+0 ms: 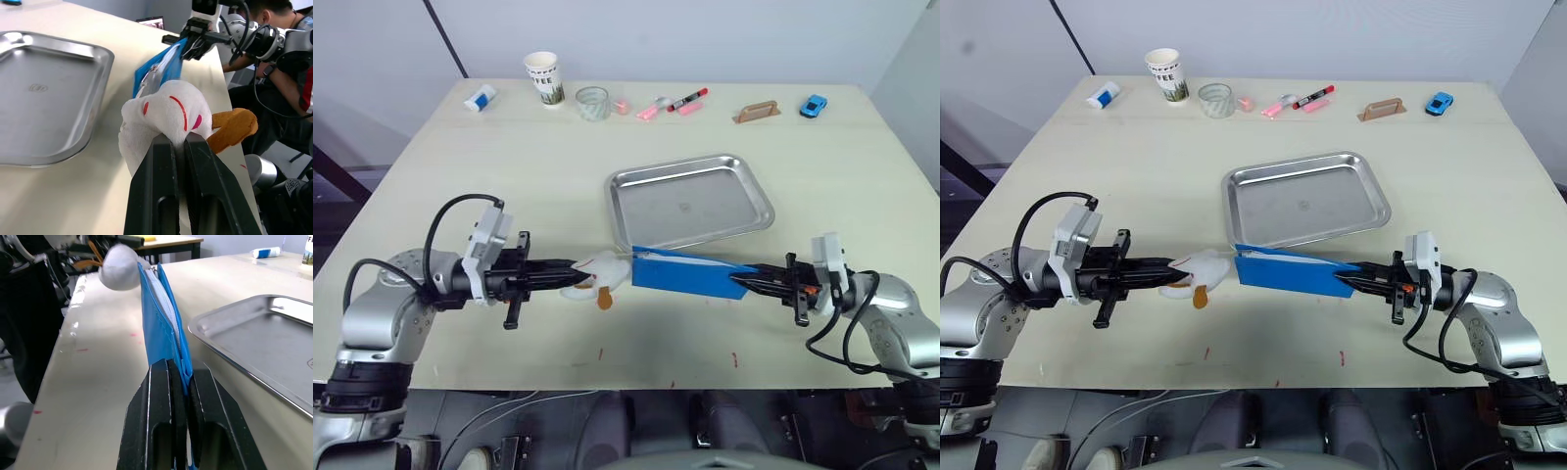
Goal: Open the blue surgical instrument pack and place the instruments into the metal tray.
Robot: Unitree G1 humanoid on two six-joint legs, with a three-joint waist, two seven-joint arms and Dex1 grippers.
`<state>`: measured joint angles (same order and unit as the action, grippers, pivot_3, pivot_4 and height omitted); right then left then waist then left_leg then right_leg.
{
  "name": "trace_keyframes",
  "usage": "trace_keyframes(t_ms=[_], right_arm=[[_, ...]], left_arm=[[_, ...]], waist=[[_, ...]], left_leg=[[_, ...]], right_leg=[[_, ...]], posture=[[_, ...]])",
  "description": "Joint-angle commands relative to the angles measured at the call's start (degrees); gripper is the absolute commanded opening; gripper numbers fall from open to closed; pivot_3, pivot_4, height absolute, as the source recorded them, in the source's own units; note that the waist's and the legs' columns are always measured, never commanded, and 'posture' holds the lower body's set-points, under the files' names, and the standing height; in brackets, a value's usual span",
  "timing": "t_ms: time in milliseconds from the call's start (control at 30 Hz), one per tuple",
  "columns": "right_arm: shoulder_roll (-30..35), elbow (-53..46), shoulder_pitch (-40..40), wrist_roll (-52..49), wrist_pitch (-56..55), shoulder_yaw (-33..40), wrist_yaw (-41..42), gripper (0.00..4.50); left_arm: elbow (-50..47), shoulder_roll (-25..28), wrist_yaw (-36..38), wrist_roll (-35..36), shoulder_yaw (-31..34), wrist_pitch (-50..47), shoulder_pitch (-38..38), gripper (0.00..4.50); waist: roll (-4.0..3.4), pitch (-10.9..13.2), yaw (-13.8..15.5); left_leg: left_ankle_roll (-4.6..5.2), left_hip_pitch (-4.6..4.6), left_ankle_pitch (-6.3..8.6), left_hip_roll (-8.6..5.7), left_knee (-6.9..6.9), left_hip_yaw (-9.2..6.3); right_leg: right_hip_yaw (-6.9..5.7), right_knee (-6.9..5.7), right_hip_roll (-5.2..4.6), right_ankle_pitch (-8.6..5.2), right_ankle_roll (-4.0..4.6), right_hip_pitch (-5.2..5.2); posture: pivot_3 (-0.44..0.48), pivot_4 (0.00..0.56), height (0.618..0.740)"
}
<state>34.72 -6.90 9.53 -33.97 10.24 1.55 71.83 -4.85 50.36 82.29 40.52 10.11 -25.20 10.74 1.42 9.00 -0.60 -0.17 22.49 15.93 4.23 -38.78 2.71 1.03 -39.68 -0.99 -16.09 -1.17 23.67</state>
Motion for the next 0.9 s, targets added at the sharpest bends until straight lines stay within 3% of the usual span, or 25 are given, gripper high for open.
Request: trace_keyframes(t_ms=[33, 900], right_arm=[[0.96, -2.74, -0.49, -4.11, 0.96, 3.97, 0.82, 0.00], [-4.77, -7.18, 3.86, -18.22, 13.51, 8.19, -8.69, 0.00]], left_arm=[[0.41, 0.53, -0.01, -0.93, 1.87, 1.39, -1.60, 0.03], [-2.18, 0.86, 1.18, -2.05, 0.61, 1.49, -10.93, 0.03]], waist=[[0.00, 0.00, 0.01], [-0.02, 0.01, -0.04]], left_leg=[[0.00, 0.00, 0.00, 0.00, 0.00, 0.00], [0.00, 0.00, 0.00, 0.00, 0.00, 0.01]], right_leg=[[0.00, 0.00, 0.00, 0.00, 0.00, 0.00], [0.01, -0.01, -0.02, 0.00, 0.00, 0.00]], posture=[[0.000, 0.150, 0.725], [0.000, 0.150, 0.725]])
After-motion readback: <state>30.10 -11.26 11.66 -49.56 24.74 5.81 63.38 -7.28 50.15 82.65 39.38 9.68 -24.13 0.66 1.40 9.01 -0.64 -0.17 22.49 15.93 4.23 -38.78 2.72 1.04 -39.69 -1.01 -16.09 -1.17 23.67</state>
